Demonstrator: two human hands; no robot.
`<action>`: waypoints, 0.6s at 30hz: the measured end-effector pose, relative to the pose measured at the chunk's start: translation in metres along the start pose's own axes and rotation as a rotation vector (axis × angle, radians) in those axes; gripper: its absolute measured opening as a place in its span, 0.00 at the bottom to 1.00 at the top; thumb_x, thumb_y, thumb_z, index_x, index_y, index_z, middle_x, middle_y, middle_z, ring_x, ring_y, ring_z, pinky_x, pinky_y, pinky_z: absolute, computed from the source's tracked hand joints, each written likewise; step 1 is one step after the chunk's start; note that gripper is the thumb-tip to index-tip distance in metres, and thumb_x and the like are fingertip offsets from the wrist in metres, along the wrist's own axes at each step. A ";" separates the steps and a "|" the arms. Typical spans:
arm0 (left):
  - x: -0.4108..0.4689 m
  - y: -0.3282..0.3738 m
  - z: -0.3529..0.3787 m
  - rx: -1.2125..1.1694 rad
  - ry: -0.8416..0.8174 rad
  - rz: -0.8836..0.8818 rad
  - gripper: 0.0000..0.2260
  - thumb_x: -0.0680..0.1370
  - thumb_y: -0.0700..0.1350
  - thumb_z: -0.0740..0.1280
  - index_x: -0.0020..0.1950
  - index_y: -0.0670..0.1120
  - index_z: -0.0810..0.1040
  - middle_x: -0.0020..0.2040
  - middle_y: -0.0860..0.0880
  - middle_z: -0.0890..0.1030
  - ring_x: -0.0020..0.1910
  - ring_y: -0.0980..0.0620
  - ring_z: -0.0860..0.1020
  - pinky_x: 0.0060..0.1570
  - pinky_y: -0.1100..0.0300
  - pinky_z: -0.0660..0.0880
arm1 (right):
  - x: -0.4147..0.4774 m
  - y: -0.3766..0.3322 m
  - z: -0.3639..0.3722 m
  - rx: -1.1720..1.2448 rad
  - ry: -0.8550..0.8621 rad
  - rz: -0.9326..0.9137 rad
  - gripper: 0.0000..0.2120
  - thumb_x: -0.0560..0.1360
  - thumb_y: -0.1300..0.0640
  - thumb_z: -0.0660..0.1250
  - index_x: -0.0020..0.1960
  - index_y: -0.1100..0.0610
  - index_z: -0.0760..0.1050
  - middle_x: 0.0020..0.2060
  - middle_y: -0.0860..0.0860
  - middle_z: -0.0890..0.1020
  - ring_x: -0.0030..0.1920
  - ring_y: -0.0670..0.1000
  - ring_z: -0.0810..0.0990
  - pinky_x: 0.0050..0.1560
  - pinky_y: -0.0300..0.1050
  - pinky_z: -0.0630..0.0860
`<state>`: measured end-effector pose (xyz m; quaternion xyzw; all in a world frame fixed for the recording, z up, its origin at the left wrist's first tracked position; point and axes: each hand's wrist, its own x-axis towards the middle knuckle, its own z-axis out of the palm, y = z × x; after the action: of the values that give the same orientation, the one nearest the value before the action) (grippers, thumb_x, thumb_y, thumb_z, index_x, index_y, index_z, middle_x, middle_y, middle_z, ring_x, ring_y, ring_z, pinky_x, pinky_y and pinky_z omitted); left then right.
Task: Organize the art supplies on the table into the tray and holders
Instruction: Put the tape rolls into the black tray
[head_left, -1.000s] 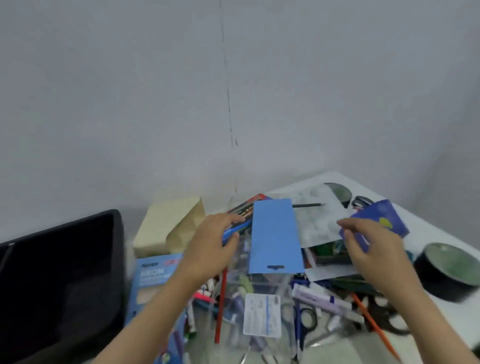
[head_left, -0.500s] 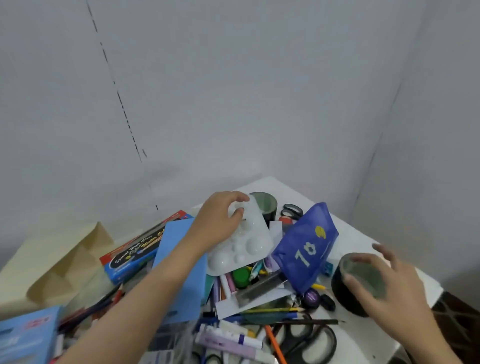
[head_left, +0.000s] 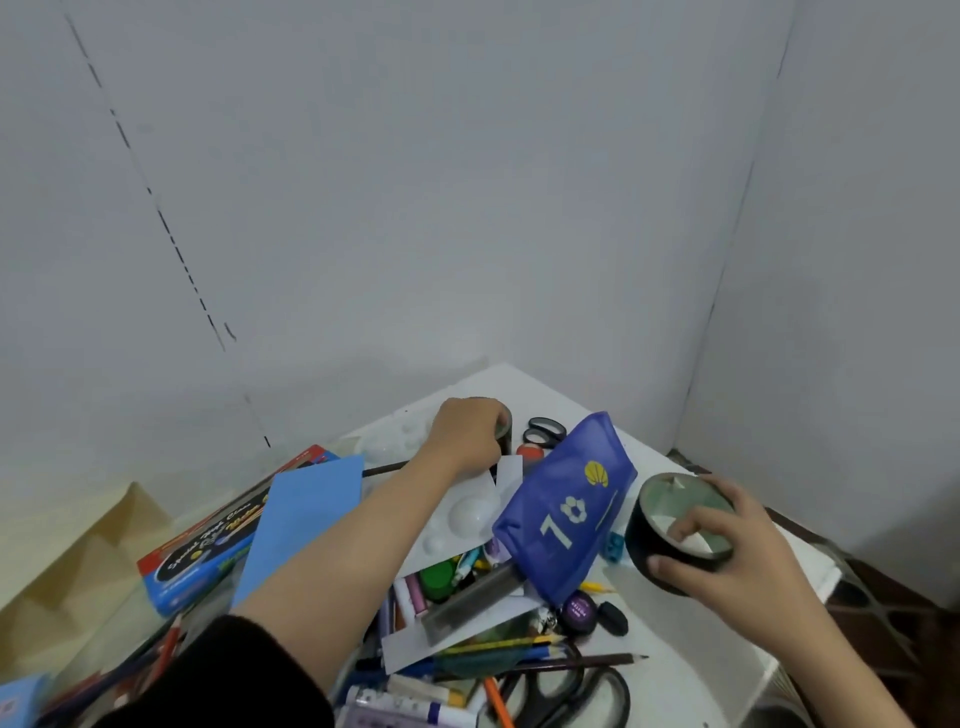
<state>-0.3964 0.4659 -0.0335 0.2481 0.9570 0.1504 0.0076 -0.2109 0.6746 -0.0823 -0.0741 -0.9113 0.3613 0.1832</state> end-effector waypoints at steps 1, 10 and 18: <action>0.001 -0.001 0.001 -0.014 0.027 0.000 0.15 0.68 0.33 0.60 0.51 0.43 0.78 0.47 0.45 0.81 0.44 0.47 0.73 0.54 0.58 0.69 | 0.002 -0.001 -0.001 -0.002 0.018 -0.008 0.16 0.53 0.42 0.77 0.38 0.39 0.75 0.63 0.50 0.71 0.64 0.54 0.69 0.57 0.44 0.63; -0.016 -0.019 -0.032 -0.315 0.296 0.109 0.25 0.72 0.31 0.65 0.65 0.51 0.73 0.43 0.53 0.75 0.48 0.52 0.74 0.49 0.64 0.67 | 0.009 -0.038 -0.002 0.066 -0.026 -0.143 0.27 0.54 0.35 0.70 0.53 0.26 0.70 0.60 0.39 0.70 0.58 0.41 0.70 0.50 0.25 0.64; -0.080 -0.045 -0.088 -0.306 0.461 0.104 0.23 0.74 0.33 0.66 0.66 0.52 0.74 0.49 0.51 0.76 0.49 0.54 0.72 0.51 0.68 0.65 | 0.008 -0.094 0.021 0.143 -0.106 -0.308 0.32 0.57 0.38 0.72 0.60 0.31 0.69 0.59 0.31 0.67 0.59 0.29 0.65 0.50 0.23 0.66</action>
<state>-0.3557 0.3654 0.0323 0.2520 0.8856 0.3458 -0.1805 -0.2268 0.5951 -0.0303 0.0989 -0.8922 0.3961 0.1930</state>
